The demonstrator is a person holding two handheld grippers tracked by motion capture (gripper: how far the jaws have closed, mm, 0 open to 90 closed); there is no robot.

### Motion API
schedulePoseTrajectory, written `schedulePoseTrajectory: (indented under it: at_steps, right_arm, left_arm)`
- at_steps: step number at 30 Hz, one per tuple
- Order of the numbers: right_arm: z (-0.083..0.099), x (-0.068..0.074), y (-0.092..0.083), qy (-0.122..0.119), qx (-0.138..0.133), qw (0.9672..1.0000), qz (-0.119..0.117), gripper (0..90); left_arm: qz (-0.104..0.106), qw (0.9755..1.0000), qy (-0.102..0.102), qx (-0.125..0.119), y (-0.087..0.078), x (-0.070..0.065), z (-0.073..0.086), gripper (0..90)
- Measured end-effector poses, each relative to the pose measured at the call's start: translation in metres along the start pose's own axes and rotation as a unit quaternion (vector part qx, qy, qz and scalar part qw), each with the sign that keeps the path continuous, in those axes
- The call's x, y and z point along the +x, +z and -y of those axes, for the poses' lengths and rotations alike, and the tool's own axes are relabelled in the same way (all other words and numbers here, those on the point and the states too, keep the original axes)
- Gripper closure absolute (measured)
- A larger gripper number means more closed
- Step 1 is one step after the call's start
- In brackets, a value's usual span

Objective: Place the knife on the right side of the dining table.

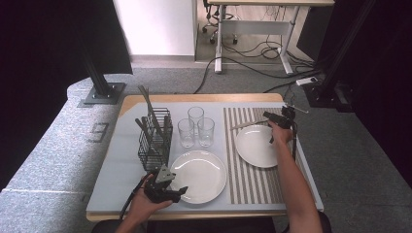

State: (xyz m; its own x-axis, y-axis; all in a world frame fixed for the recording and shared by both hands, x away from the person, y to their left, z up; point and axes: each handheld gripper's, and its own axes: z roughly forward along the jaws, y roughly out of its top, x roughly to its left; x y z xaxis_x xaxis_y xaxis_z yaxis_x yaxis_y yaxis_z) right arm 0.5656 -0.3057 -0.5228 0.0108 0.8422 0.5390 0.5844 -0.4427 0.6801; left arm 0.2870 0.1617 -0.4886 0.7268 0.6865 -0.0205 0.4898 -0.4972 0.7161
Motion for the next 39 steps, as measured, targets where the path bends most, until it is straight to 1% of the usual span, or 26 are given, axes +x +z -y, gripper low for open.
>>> schedulePoseTrajectory:
  at_steps: [2,4,5,10,12,14,17,20,21,28,30,32,35,39]
  right_arm:
    - [-0.001,0.001,0.002,-0.004,-0.006,1.0000,0.001,55.7]
    - [-0.003,0.001,0.006,0.000,0.010,0.9999,0.002,55.6]
    - [-0.004,0.001,0.007,0.003,0.012,0.9999,0.002,55.7]
    - [-0.008,0.004,0.013,0.003,0.004,1.0000,0.002,55.6]
    - [-0.008,0.003,0.017,0.006,0.019,0.9998,0.007,55.6]
    - [-0.009,0.003,0.019,0.003,0.023,0.9997,0.011,55.6]
    - [-0.010,0.003,0.023,0.006,0.033,0.9993,0.014,55.5]
    - [-0.011,0.002,0.024,0.011,0.037,0.9991,0.018,55.7]
    - [-0.011,0.001,0.025,0.012,0.036,0.9992,0.015,55.8]
    - [-0.012,-0.001,0.026,0.002,0.034,0.9992,0.023,54.6]
    - [-0.013,-0.001,0.029,0.003,0.043,0.9987,0.026,53.3]
    - [-0.013,-0.001,0.031,0.011,0.043,0.9987,0.027,53.6]
    - [-0.014,0.000,0.032,0.009,0.046,0.9984,0.030,53.9]
    - [-0.015,-0.002,0.029,0.017,0.049,0.9982,0.030,54.4]
  left_arm:
    - [0.000,1.0000,-0.001,0.000,0.000,0.000,0.000,32.1]
    - [-0.002,1.0000,-0.002,0.000,0.000,0.001,0.000,32.1]
    - [-0.002,1.0000,-0.002,0.000,-0.001,0.001,0.000,32.1]
    - [-0.004,1.0000,-0.005,0.000,-0.001,0.002,0.001,32.1]
    - [-0.004,1.0000,-0.005,0.000,-0.001,0.002,0.001,32.1]
    - [-0.004,1.0000,-0.005,0.000,-0.001,0.001,0.001,32.1]
    - [-0.005,1.0000,-0.006,0.000,-0.001,0.002,0.001,32.1]
    - [-0.005,1.0000,-0.006,0.000,-0.001,0.002,0.001,32.1]
    - [-0.005,1.0000,-0.006,0.000,-0.001,0.002,0.001,32.1]
    - [-0.005,1.0000,-0.007,0.001,-0.001,0.002,0.001,32.1]
    - [-0.005,1.0000,-0.007,0.001,0.000,0.002,0.001,32.1]
    - [-0.004,1.0000,-0.007,0.002,0.000,0.002,0.000,32.1]
    - [-0.004,1.0000,-0.008,0.002,0.001,0.002,0.000,32.1]
    - [-0.004,1.0000,-0.008,0.001,0.000,0.002,0.000,32.1]
